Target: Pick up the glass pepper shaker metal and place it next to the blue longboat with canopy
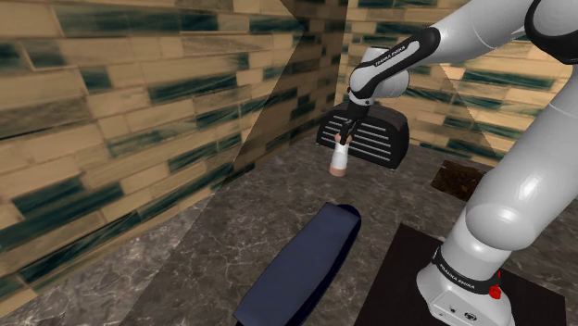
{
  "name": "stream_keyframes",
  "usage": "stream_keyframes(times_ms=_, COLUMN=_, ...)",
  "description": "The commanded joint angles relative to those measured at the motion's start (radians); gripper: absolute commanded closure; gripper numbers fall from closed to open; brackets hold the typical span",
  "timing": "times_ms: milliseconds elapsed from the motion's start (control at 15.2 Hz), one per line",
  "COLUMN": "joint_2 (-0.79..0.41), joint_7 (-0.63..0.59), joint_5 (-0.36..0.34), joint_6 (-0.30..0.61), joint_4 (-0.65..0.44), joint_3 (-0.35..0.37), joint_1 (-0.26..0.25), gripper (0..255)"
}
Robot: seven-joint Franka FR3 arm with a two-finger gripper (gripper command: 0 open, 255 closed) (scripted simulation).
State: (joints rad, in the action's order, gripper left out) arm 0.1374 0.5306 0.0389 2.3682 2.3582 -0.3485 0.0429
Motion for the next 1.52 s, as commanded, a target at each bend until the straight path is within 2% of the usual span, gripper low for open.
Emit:
stream_keyframes(times_ms=0, joint_2=0.000, joint_7=0.000, joint_5=0.000, joint_6=0.000, joint_4=0.000, joint_3=0.000, joint_1=0.000, gripper=255)
stream_keyframes(times_ms=264, joint_2=0.000, joint_7=0.000, joint_5=0.000, joint_6=0.000, joint_4=0.001, joint_3=0.000, joint_1=0.000, gripper=255)
stream_keyframes(times_ms=1452, joint_2=0.100, joint_7=-0.046, joint_5=-0.044, joint_6=-0.248, joint_4=-0.153, joint_3=0.020, joint_1=0.006, gripper=255)
